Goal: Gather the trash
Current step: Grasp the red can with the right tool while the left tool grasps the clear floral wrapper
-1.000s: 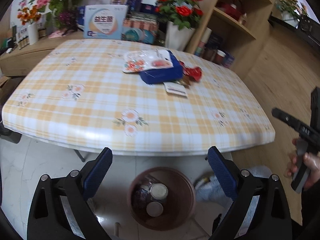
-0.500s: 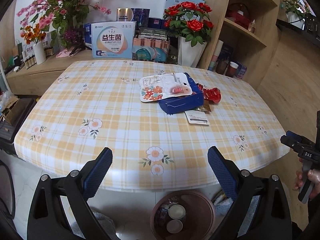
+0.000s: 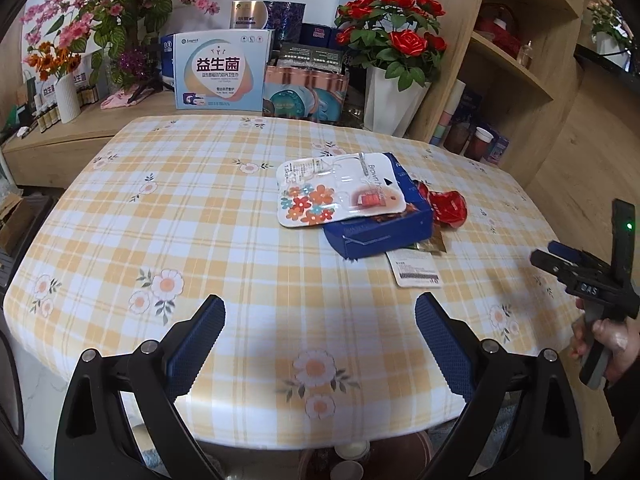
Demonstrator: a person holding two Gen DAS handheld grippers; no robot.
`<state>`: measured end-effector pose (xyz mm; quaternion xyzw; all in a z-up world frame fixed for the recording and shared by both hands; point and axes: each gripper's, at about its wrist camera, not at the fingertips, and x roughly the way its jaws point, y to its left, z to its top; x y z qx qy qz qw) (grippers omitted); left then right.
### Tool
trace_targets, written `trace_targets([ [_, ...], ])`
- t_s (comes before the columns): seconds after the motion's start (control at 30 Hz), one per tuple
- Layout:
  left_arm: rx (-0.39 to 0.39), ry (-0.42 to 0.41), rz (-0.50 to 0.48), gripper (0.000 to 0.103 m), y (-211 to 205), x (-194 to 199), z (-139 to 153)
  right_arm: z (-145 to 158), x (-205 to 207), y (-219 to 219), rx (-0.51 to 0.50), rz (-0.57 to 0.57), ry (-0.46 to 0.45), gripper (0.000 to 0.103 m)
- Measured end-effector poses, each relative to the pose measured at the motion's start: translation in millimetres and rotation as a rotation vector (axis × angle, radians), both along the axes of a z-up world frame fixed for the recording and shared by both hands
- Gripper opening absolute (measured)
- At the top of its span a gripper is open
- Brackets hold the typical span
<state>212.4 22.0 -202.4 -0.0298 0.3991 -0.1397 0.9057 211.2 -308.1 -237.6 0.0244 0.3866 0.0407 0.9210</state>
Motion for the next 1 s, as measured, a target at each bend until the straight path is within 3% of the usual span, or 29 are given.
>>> trace_targets([
  [0.07,0.007,-0.002,0.0,0.094,-1.4,15.6,-3.1,-4.6,26.3,1.8,-0.007,0.005,-0.002,0.094],
  [0.13,0.021,-0.008,-0.004,0.094,-3.4,30.1,-6.9,-12.6,57.0,0.5,0.016,0.0,0.009,0.084],
  [0.27,0.056,-0.008,-0.009,0.094,-4.7,59.5,-18.5,-25.5,98.7,0.8,0.05,-0.022,0.029,0.083],
  [0.4,0.022,0.012,-0.003,0.093,-3.3,86.0,-26.4,-34.9,124.5,4.8,0.042,-0.028,0.039,0.081],
  [0.57,-0.031,0.023,-0.003,0.088,-12.0,117.1,-31.5,-47.3,147.2,0.1,0.08,-0.067,0.056,0.076],
  [0.83,-0.077,0.052,-0.002,0.077,-20.8,147.7,-42.4,-61.3,163.3,-5.6,0.168,-0.094,0.097,0.052],
  [1.0,-0.091,0.079,0.005,0.074,-18.6,153.0,-51.7,-66.4,168.3,-5.8,0.189,-0.103,0.118,0.047],
])
